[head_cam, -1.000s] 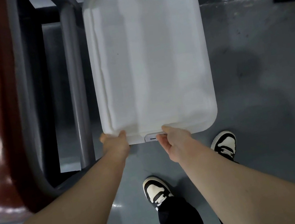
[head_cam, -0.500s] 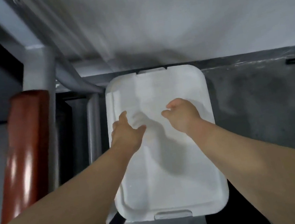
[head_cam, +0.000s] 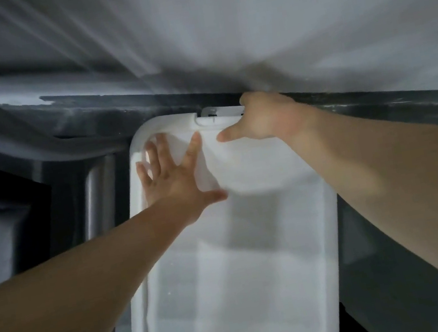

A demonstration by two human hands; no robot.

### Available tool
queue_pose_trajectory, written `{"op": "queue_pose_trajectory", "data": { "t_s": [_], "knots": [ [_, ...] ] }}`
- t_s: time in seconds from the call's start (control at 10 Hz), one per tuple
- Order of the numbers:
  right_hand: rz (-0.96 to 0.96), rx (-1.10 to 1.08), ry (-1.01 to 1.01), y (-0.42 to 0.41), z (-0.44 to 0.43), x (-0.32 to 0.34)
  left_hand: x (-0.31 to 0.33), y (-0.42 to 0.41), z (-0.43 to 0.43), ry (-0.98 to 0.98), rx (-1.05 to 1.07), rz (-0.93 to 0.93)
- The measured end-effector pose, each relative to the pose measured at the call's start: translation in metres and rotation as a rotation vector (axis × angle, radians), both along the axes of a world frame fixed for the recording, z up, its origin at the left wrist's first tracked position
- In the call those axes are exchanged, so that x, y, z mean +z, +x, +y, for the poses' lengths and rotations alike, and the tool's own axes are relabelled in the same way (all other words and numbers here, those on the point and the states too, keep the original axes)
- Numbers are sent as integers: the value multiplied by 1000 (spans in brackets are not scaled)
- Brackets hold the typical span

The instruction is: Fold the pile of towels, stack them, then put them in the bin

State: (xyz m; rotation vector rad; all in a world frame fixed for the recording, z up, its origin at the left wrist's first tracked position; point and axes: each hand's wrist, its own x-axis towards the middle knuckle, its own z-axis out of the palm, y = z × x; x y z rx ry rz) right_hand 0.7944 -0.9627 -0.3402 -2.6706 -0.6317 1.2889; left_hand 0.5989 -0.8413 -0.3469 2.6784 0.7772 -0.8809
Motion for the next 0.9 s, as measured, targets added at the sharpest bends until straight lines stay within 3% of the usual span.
{"op": "queue_pose_trajectory", "data": {
  "t_s": [0.1,0.3,0.5,0.7,0.9],
  "knots": [
    [-104,-23,18,-7,-1,-5,1,0,-1,-7,-6,14],
    [-621,-164,446,-78,-35,-36,1,-1,-5,1,6,13],
    [-619,-161,455,-84,-37,-38,-3,-3,-4,10,6,-15],
    [-548,-58,316,-94,-41,-25,1,-4,-2,-2,4,-3],
    [-357,57,224,-81,-41,-3,17,1,1,-41,10,20]
  ]
}}
